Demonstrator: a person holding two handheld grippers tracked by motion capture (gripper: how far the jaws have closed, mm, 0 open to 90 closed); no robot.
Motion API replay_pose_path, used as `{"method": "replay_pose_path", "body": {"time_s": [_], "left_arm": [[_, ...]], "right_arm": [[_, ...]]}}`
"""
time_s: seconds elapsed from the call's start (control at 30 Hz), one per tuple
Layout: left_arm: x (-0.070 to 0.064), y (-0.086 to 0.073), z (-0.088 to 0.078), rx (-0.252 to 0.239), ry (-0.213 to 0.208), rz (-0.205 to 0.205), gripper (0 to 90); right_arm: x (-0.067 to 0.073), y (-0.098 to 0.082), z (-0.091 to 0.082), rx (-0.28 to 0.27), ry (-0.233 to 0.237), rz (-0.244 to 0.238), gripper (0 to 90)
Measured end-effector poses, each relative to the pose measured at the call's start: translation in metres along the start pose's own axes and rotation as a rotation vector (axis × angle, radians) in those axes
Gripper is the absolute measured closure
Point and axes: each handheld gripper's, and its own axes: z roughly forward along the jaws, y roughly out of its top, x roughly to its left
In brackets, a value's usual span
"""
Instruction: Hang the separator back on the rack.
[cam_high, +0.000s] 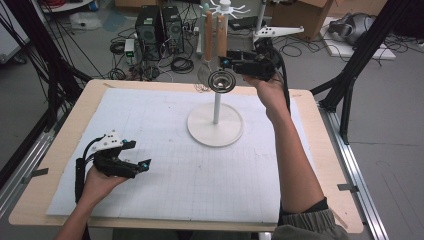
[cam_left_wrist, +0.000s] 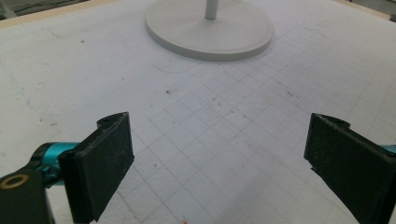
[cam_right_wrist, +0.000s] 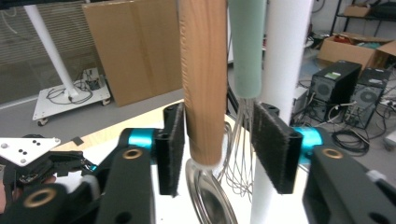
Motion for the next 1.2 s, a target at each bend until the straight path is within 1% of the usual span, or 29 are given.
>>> {"method": "replay_pose_path", "body": {"time_s": [0.13, 0.23, 0.27, 0.33, 0.37, 0.53, 0.63, 0.67, 0.77, 0.9, 0.93, 0.97, 1.03, 1.13, 1.2], "left_arm": [[0.0, 0.0, 0.0, -0.003, 0.003, -0.004, 8.4], [0.0, 0.0, -0.001, -0.002, 0.003, -0.002, 8.4], [0.0, 0.0, -0.001, -0.002, 0.002, -0.002, 8.4], [0.0, -0.001, 0.0, -0.004, 0.001, -0.005, 8.4], [0.001, -0.001, -0.001, 0.002, 0.006, -0.003, 8.4], [0.002, -0.001, -0.001, -0.003, 0.007, -0.012, 8.4], [0.002, -0.001, -0.001, 0.0, 0.007, -0.014, 8.4], [0.002, -0.001, -0.001, 0.004, 0.01, -0.009, 8.4], [0.003, -0.001, -0.001, -0.005, 0.006, -0.019, 7.4], [0.004, -0.001, -0.002, -0.004, 0.009, -0.022, 7.2], [0.005, -0.001, -0.003, -0.004, 0.011, -0.018, 7.1], [0.005, -0.002, -0.003, -0.006, 0.014, -0.025, 7.0], [0.006, -0.002, -0.003, -0.006, 0.013, -0.023, 6.9], [0.006, -0.002, -0.003, -0.007, 0.016, -0.025, 6.8], [0.006, -0.002, -0.003, -0.005, 0.015, -0.027, 6.8]], "right_arm": [[0.001, -0.004, -0.006, -0.03, -0.012, 0.007, 46.4], [0.001, -0.009, -0.011, -0.048, -0.029, 0.016, 40.8], [0.001, -0.011, -0.013, -0.051, -0.031, 0.019, 39.2], [0.001, -0.015, -0.016, -0.046, -0.051, 0.024, 35.1], [0.0, -0.018, -0.017, -0.046, -0.058, 0.026, 34.3], [-0.001, -0.029, -0.023, -0.057, -0.07, 0.031, 31.4], [0.0, -0.036, -0.025, -0.039, -0.07, 0.025, 29.8], [0.0, -0.038, -0.025, -0.034, -0.066, 0.021, 29.3], [0.002, -0.046, -0.024, -0.047, -0.057, 0.023, 27.1], [0.003, -0.053, -0.024, -0.035, -0.049, 0.033, 23.8], [0.003, -0.055, -0.025, -0.046, -0.045, 0.034, 23.8], [0.004, -0.057, -0.026, -0.053, -0.041, 0.037, 23.8], [0.005, -0.061, -0.029, -0.055, -0.034, 0.038, 23.0], [0.006, -0.068, -0.032, -0.054, -0.035, 0.04, 21.2], [0.006, -0.073, -0.035, -0.062, -0.038, 0.04, 20.8]]}}
